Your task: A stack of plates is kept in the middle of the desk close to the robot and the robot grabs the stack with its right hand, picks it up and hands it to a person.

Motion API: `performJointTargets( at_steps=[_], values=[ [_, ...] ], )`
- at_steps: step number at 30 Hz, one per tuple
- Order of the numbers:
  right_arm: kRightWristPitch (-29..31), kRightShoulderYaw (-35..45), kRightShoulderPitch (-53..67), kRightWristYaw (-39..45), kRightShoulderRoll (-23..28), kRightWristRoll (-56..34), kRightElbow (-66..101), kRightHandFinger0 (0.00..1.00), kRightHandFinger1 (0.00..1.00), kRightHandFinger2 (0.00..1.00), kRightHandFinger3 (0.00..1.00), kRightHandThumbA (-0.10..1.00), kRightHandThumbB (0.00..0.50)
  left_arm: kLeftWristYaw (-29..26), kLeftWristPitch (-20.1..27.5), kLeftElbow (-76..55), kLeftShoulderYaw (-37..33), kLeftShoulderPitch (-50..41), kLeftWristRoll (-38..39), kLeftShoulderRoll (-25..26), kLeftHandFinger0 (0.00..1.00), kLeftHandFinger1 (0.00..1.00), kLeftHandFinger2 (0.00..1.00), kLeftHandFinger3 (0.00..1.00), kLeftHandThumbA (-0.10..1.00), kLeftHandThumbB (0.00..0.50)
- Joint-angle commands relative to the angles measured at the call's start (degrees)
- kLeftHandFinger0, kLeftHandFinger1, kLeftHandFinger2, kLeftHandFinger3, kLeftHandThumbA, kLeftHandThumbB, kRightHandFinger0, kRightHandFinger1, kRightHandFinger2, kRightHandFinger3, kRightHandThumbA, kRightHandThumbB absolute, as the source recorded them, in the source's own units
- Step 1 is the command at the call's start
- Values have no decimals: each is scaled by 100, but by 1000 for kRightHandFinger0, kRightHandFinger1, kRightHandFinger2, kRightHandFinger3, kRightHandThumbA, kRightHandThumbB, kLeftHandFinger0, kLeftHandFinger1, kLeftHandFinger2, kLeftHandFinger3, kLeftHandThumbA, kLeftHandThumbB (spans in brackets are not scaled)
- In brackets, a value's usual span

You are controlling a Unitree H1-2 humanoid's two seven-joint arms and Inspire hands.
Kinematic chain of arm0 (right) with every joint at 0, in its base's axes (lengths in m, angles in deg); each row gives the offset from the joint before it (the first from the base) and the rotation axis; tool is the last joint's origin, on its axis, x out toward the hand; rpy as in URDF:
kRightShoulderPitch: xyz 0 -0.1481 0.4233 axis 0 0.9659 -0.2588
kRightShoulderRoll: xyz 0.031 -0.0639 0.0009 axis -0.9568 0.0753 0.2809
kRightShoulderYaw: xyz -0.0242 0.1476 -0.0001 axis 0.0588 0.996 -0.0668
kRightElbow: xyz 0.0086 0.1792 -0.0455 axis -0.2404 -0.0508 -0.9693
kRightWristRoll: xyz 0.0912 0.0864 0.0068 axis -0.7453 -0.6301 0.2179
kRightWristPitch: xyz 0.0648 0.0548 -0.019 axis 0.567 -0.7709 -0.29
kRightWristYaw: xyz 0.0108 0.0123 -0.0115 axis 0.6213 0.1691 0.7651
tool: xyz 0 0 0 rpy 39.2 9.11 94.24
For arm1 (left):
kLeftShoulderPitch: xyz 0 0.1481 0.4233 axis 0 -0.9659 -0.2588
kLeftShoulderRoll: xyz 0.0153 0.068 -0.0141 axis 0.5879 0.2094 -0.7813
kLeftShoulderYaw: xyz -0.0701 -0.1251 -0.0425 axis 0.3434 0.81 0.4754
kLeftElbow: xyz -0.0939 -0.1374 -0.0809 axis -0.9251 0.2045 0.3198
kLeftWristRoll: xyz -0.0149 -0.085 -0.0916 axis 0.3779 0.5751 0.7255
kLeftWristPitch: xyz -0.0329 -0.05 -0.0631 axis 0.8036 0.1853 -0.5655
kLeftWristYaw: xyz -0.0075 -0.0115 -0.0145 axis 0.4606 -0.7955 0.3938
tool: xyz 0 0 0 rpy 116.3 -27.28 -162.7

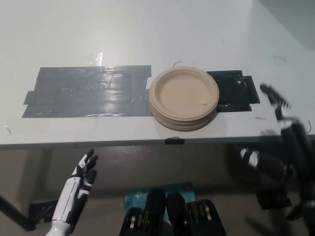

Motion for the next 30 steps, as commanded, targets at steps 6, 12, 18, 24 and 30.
performJointTargets(
  at_steps=[6,12,18,24,30],
  values=[
    [-331,-459,-1560,838,692,965,-980,1000,1000,1000,1000,929,451,38,191,-22,9,18,51,12,1000,1000,1000,1000,1000,24],
    [-206,-981,-2453,783,775,1564,-2100,1000,1000,1000,1000,897,469,38,206,-28,20,89,71,11,1000,1000,1000,1000,1000,0],
    [-211,-1361,-2961,731,735,1917,-2799,1000,1000,1000,1000,916,496,45,170,-75,-4,116,4,32,1000,1000,1000,1000,1000,0],
    [-200,-1578,-3198,779,618,1951,-3224,1000,1000,1000,1000,859,500,63,121,-88,10,163,24,47,1000,1000,1000,1000,1000,0],
    [-170,-1659,-3175,918,658,1925,-3225,1000,1000,1000,1000,864,500,74,99,-101,26,219,70,42,1000,1000,1000,1000,1000,0]
  ],
)
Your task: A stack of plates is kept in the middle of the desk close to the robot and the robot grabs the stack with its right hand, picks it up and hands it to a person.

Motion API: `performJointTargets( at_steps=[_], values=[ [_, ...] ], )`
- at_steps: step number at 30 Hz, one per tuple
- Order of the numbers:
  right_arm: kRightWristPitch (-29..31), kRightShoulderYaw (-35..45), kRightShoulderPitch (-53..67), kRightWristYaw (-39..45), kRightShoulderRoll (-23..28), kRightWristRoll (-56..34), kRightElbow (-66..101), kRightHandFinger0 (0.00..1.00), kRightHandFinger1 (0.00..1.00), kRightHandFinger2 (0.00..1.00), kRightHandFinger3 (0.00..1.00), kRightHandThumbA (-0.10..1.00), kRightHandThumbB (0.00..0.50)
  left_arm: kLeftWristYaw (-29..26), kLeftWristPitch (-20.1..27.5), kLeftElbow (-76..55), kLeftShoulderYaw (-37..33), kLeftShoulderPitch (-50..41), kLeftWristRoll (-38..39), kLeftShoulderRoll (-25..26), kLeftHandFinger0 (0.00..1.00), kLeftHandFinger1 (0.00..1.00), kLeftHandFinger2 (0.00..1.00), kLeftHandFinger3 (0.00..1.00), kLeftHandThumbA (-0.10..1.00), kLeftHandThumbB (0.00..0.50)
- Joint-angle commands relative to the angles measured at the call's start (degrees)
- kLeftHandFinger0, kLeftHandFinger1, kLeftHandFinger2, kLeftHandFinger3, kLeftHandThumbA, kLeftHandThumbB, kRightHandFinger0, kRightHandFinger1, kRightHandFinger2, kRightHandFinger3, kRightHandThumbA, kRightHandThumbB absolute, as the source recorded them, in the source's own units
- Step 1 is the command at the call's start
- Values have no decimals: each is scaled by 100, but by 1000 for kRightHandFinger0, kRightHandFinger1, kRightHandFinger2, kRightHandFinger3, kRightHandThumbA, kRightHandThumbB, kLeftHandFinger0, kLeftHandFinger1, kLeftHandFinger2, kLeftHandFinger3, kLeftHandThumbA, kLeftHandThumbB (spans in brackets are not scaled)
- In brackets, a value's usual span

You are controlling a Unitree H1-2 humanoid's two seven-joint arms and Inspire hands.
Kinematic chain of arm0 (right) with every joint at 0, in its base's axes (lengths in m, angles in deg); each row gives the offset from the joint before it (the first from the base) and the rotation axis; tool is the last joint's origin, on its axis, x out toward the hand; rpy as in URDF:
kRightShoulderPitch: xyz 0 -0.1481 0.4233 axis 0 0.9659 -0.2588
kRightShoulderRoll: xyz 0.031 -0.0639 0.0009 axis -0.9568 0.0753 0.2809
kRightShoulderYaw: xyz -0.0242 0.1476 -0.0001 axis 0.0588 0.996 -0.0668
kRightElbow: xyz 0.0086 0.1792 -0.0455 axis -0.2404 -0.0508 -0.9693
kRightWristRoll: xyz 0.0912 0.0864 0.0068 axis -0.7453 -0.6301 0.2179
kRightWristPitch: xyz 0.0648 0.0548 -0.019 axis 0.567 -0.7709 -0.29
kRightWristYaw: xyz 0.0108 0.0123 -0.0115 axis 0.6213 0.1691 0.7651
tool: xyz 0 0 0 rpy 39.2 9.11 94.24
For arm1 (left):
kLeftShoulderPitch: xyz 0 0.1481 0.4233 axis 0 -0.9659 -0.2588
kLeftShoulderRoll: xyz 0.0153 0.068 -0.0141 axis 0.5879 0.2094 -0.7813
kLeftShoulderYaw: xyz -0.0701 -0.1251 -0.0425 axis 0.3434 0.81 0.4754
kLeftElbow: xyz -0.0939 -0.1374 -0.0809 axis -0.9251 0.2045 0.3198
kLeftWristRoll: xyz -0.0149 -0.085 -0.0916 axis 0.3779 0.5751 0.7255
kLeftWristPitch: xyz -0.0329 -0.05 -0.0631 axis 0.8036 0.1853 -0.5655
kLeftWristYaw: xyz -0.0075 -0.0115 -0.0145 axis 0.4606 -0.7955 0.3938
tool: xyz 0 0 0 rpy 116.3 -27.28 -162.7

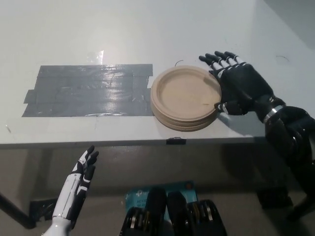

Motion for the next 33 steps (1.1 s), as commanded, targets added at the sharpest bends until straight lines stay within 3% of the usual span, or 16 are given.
performJointTargets(
  at_steps=[1,12,23,33],
  values=[
    [37,7,-318,129,106,102,83,1000,1000,1000,1000,868,500,76,77,-119,20,93,50,45,1000,1000,1000,1000,1000,0],
    [27,180,-70,640,476,-212,534,1000,1000,1000,1000,793,500,63,23,-139,11,125,40,18,1000,1000,1000,1000,1000,0],
    [-211,528,16,1117,749,-468,1146,1000,1000,1000,1000,820,500,43,63,-79,42,128,79,7,1000,1000,1000,1000,1000,0],
    [-265,391,207,1032,589,-135,927,1000,1000,1000,1000,824,500,29,71,-63,2,210,-20,15,1000,1000,1000,1000,1000,0]
  ],
)
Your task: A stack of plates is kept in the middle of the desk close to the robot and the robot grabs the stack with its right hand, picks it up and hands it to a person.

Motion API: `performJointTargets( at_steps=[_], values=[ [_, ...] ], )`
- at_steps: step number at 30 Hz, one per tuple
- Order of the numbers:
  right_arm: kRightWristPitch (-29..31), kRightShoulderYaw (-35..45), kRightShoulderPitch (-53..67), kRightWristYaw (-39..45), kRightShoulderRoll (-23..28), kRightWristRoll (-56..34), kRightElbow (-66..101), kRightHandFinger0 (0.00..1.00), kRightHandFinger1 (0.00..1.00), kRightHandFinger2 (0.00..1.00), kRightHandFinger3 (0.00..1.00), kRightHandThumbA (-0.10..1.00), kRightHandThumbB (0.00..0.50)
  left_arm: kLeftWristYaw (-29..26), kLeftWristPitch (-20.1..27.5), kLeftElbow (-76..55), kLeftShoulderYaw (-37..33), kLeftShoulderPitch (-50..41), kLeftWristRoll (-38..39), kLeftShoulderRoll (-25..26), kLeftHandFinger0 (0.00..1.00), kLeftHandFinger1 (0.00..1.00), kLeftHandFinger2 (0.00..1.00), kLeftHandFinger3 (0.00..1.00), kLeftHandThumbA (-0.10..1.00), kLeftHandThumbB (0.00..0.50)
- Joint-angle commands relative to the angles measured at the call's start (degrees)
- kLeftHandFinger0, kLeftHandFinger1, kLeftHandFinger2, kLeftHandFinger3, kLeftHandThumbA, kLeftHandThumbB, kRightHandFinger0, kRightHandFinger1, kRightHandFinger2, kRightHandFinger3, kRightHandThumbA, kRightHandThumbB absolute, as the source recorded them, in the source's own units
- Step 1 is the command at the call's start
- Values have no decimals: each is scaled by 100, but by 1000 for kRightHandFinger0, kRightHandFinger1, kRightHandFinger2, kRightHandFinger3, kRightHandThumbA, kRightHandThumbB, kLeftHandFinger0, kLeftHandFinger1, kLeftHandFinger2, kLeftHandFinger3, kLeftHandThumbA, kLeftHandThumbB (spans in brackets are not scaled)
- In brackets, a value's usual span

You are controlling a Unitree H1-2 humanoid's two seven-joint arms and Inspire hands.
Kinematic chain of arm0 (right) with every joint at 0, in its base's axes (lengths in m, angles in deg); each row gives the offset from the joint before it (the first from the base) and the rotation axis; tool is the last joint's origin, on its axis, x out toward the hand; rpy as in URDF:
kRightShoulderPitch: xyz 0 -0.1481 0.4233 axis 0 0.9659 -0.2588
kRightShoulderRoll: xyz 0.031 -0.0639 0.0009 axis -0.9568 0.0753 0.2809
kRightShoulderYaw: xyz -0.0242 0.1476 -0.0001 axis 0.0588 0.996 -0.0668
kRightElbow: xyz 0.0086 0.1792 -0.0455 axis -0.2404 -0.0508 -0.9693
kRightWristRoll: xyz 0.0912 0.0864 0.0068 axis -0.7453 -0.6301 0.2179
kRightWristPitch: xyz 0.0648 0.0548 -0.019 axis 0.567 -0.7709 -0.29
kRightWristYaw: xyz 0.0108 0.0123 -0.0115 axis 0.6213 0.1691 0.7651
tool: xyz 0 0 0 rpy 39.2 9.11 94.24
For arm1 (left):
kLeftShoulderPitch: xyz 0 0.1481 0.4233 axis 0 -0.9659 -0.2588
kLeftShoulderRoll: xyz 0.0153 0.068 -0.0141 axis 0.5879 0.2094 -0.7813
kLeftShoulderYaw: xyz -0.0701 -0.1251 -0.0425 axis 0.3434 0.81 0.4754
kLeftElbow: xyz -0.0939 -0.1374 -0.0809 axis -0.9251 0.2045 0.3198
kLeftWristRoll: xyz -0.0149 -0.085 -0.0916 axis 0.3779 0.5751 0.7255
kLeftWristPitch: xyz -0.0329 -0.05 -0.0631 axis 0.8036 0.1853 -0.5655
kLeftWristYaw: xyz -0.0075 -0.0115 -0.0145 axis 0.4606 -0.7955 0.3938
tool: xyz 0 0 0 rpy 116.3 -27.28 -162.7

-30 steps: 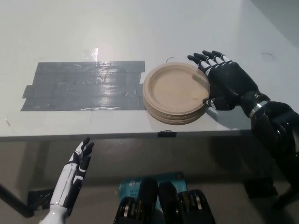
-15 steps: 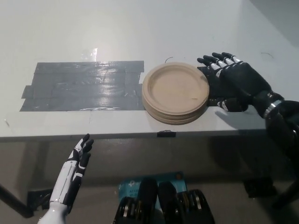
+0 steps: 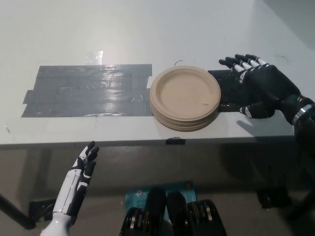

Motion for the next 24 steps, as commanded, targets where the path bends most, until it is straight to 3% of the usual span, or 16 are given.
performJointTargets(
  at_steps=[1,20,24],
  values=[
    [-48,-1,-75,-74,-18,152,-23,1000,1000,1000,1000,824,500,33,88,-81,-3,81,-41,24,1000,1000,1000,1000,1000,0],
    [327,119,-56,-1144,-473,225,-640,1000,1000,1000,1000,788,500,67,57,-76,-63,188,-57,15,1000,1000,1000,1000,1000,0],
    [412,135,-16,-1318,-547,209,-636,1000,1000,1000,1000,737,500,64,54,-50,-76,238,-70,24,1000,1000,1000,1000,1000,0]
  ],
)
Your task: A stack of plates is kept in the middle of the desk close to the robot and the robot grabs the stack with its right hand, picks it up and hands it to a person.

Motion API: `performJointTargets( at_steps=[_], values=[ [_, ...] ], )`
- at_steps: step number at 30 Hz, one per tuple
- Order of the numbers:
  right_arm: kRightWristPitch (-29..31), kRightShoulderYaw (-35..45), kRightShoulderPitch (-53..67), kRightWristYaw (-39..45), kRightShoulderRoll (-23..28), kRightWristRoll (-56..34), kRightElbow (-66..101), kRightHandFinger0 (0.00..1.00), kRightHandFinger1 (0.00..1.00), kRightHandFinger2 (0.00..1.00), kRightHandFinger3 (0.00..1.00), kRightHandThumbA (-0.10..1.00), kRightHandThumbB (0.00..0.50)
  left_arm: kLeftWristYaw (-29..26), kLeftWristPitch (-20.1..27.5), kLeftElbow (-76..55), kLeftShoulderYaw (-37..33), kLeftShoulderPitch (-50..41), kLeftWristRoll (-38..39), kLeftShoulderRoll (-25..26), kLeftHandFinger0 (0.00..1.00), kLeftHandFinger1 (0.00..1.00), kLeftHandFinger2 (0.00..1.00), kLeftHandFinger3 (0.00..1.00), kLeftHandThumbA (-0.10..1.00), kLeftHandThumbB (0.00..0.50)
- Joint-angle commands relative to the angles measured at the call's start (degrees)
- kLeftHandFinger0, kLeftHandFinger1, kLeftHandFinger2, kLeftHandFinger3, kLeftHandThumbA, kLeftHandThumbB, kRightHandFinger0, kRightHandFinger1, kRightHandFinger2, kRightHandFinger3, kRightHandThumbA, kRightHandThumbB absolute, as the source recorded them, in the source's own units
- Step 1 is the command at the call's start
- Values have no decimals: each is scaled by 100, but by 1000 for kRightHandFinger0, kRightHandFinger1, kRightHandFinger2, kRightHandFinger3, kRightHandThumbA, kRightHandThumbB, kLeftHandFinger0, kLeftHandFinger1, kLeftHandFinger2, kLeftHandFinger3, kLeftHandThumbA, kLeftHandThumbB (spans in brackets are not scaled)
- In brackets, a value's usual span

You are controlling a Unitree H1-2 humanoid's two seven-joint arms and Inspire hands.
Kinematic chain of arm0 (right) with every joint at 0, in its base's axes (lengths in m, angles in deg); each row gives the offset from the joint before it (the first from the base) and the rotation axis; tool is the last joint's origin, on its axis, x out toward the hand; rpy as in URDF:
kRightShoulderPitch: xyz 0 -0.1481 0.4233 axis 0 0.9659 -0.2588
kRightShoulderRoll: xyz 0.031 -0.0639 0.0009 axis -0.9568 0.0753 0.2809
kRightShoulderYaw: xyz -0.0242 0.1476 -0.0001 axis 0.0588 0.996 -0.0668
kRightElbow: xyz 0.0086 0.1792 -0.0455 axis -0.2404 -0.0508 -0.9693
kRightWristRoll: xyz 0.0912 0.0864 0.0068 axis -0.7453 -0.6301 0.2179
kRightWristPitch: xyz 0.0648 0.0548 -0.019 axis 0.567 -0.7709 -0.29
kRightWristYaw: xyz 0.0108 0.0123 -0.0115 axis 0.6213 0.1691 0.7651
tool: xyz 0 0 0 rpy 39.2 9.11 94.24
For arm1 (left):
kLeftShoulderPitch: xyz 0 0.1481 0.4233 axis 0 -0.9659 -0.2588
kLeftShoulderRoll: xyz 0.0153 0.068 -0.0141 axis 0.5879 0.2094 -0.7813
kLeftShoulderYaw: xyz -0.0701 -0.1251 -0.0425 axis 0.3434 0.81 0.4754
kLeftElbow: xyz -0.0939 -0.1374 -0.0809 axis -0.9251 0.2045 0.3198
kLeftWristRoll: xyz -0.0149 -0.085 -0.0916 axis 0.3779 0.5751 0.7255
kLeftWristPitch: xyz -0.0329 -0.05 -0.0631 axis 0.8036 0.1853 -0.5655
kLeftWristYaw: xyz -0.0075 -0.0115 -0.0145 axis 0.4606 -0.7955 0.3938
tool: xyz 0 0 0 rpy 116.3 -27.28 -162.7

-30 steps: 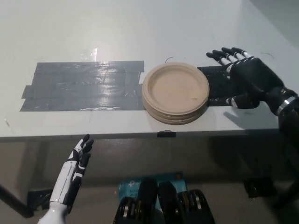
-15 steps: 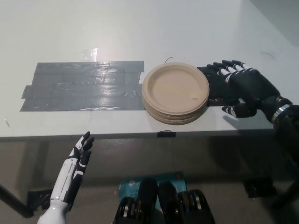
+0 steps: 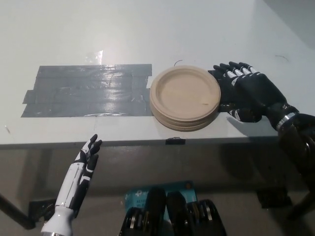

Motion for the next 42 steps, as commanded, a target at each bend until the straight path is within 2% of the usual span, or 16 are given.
performJointTargets(
  at_steps=[1,5,10,16,24,30,34,42],
  values=[
    [266,116,-52,-588,-64,5,88,1000,1000,1000,1000,733,500,60,75,-22,-23,73,-41,29,1000,1000,1000,1000,1000,0],
    [290,43,-10,-648,-89,83,60,1000,1000,1000,1000,741,500,62,89,-23,-38,29,-23,24,1000,1000,1000,1000,1000,0],
    [380,-99,-13,-641,-89,149,-44,1000,1000,1000,1000,654,500,82,79,-5,-37,56,6,43,1000,1000,1000,1000,1000,0],
    [440,-333,-39,-412,-30,196,-162,1000,1000,1000,1000,619,500,78,97,1,-35,47,-16,71,1000,1000,1000,1000,1000,0],
    [239,-524,6,41,98,252,-76,1000,1000,1000,1000,571,500,88,80,-10,-35,75,-6,77,1000,1000,1000,1000,1000,0],
    [127,-608,31,366,150,252,16,1000,1000,1000,1000,577,500,100,64,-6,-33,95,40,60,1000,1000,1000,1000,1000,0],
    [-13,-648,5,643,173,280,64,1000,1000,1000,1000,630,500,105,73,27,-37,128,27,77,1000,1000,1000,1000,1000,0],
    [-10,-487,-7,872,271,5,231,1000,1000,1000,1000,632,500,118,19,-21,-39,147,-4,105,1000,1000,1000,1000,1000,0]
  ],
)
